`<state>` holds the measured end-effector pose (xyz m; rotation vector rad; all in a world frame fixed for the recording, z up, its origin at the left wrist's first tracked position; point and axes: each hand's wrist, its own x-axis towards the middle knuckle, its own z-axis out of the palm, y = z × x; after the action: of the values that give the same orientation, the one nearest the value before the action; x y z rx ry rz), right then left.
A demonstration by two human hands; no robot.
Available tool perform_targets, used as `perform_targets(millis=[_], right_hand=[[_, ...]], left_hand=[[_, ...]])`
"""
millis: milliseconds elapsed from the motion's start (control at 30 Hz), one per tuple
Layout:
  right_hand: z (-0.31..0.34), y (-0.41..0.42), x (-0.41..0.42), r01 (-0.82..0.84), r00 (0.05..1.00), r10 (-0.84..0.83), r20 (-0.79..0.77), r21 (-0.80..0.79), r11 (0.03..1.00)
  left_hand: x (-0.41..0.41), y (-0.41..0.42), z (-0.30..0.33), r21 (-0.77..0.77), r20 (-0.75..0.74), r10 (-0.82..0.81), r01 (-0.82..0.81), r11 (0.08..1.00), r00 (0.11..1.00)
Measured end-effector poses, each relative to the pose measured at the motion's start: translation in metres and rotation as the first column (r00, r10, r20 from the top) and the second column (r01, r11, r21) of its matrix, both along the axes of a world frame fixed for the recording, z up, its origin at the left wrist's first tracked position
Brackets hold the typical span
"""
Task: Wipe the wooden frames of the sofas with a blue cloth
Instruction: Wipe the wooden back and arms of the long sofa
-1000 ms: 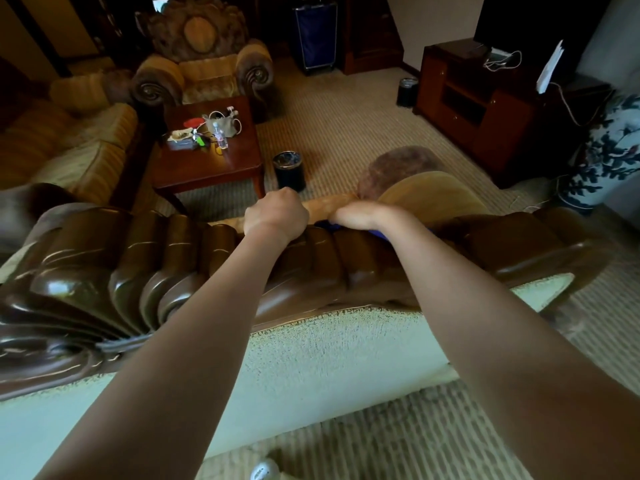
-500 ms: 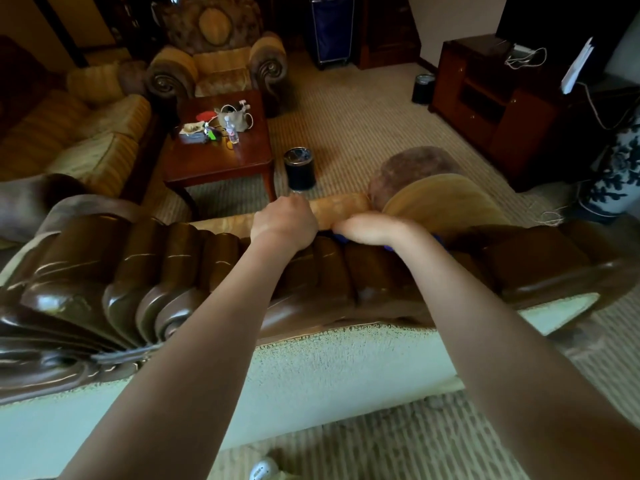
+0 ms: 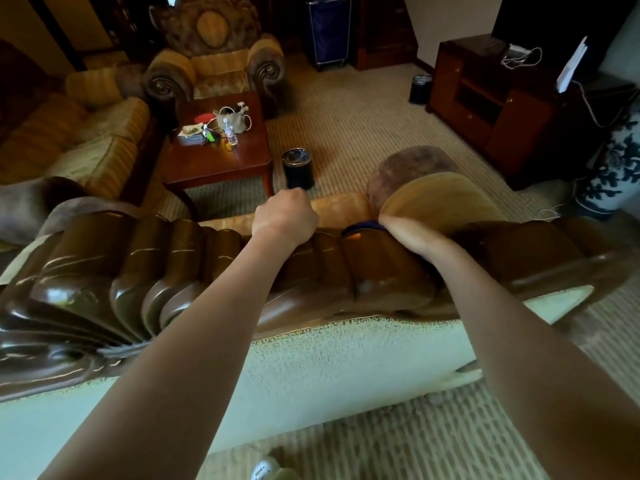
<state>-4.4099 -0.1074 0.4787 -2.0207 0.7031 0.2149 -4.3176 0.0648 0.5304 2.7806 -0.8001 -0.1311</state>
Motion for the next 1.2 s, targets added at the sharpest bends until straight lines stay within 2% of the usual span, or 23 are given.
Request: perform_targets(millis=[100, 167, 200, 267, 333, 400, 500, 567, 633, 667, 733, 767, 900, 967, 1100, 1200], right_hand=[[-0.003, 0.015, -0.018, 0.103, 0.964, -0.071, 0.257, -0.112, 0.988], [-0.004, 0.031, -0.028, 0.133, 0.924, -0.034, 0.38, -0.237, 0.962], [-0.007, 0.044, -0.034, 0.171, 0.895, 0.01, 0.446, -0.362, 0.917], [-0.018, 0.081, -0.043, 0.322, 0.813, 0.097, 0.574, -0.581, 0.748], [-0.03, 0.123, -0.05, 0.525, 0.727, 0.05, 0.684, -0.602, 0.602], [-0.049, 0.157, -0.054, 0.667, 0.644, -0.101, 0.758, -0.492, 0.559], [-0.071, 0.175, -0.053, 0.761, 0.538, -0.218, 0.814, -0.359, 0.54], [-0.08, 0.155, -0.048, 0.827, 0.453, -0.368, 0.812, -0.229, 0.514], [-0.088, 0.12, -0.046, 0.861, 0.321, -0.589, 0.741, 0.031, 0.508], [-0.094, 0.105, -0.048, 0.868, 0.285, -0.661, 0.694, 0.106, 0.485], [-0.1, 0.089, -0.049, 0.879, 0.261, -0.729, 0.632, 0.157, 0.451], [-0.1, 0.089, -0.047, 0.884, 0.236, -0.746, 0.622, 0.182, 0.431], [-0.079, 0.146, -0.025, 0.806, -0.036, -0.836, 0.547, 0.511, 0.3], [-0.072, 0.195, -0.015, 0.791, -0.026, -0.832, 0.554, 0.52, 0.322], [-0.072, 0.274, -0.01, 0.723, 0.014, -0.719, 0.695, 0.49, 0.487], [-0.074, 0.266, -0.011, 0.739, 0.031, -0.724, 0.689, 0.472, 0.481]], left_hand=[[-0.001, 0.0, 0.001, -0.045, 0.023, -0.036, 0.037, 0.998, 0.999], [-0.004, 0.0, 0.002, -0.068, 0.029, -0.069, 0.071, 0.995, 0.997], [-0.005, 0.0, 0.003, -0.075, 0.061, -0.09, 0.094, 0.993, 0.994], [-0.009, -0.001, 0.003, -0.082, 0.186, -0.124, 0.141, 0.987, 0.975], [-0.017, 0.0, 0.004, -0.119, 0.302, -0.153, 0.197, 0.973, 0.941], [-0.027, -0.001, 0.005, -0.161, 0.343, -0.209, 0.277, 0.947, 0.916], [-0.049, -0.013, 0.002, -0.107, 0.252, -0.356, 0.392, 0.914, 0.9], [-0.057, -0.025, -0.005, -0.041, 0.169, -0.459, 0.471, 0.881, 0.872], [-0.053, -0.036, -0.013, -0.038, 0.055, -0.526, 0.528, 0.849, 0.849], [-0.05, -0.04, -0.017, -0.064, -0.013, -0.546, 0.544, 0.837, 0.838], [-0.046, -0.046, -0.022, -0.118, -0.116, -0.561, 0.549, 0.827, 0.82], [-0.047, -0.047, -0.023, -0.124, -0.132, -0.563, 0.55, 0.826, 0.816], [-0.056, -0.049, -0.026, -0.057, -0.117, -0.598, 0.595, 0.801, 0.793], [-0.057, -0.045, -0.025, -0.03, -0.104, -0.614, 0.614, 0.788, 0.783], [-0.055, -0.046, -0.023, -0.011, -0.12, -0.636, 0.639, 0.769, 0.763], [-0.057, -0.046, -0.022, -0.013, -0.105, -0.633, 0.635, 0.772, 0.767]])
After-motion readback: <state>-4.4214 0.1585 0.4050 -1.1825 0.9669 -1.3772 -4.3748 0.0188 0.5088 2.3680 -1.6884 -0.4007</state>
